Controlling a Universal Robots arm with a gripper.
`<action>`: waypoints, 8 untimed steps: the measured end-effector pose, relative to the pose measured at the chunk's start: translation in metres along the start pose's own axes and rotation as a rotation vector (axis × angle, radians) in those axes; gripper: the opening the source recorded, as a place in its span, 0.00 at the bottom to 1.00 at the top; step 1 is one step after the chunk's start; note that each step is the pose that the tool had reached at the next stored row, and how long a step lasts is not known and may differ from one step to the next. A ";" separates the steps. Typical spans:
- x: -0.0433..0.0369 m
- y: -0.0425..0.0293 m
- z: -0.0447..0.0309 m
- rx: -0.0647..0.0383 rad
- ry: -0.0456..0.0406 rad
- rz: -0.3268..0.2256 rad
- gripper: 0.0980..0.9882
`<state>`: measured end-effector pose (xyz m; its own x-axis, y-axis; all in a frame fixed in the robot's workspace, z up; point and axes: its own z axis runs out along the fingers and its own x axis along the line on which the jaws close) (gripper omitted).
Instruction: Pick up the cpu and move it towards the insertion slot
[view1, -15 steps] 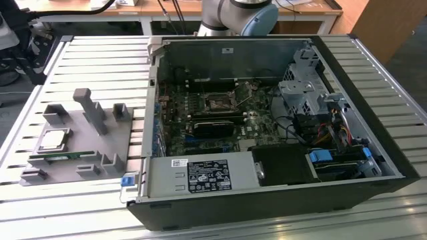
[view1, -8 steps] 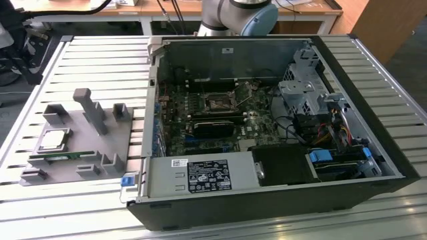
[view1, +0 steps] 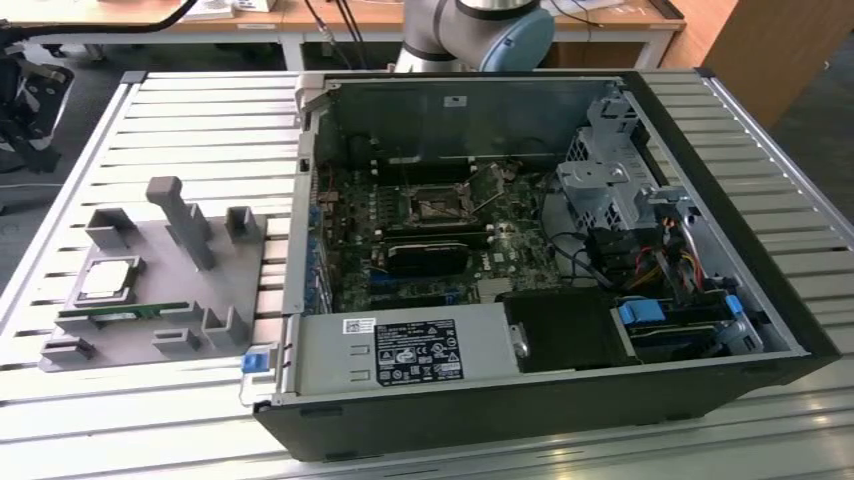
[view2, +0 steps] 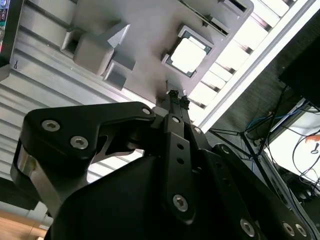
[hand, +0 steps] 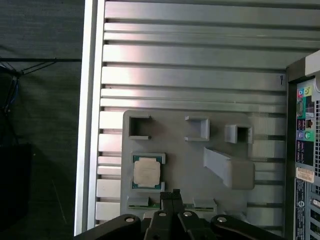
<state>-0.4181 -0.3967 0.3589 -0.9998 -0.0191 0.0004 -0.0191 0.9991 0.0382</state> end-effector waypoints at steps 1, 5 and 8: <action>0.0026 -0.0004 0.0005 0.000 0.0000 0.000 0.01; 0.0137 -0.0013 0.0031 0.000 0.0000 0.000 0.01; 0.0204 -0.0014 0.0068 0.000 0.0000 0.000 0.01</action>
<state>-0.4385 -0.3983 0.3521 -0.9998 -0.0193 0.0004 -0.0193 0.9991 0.0381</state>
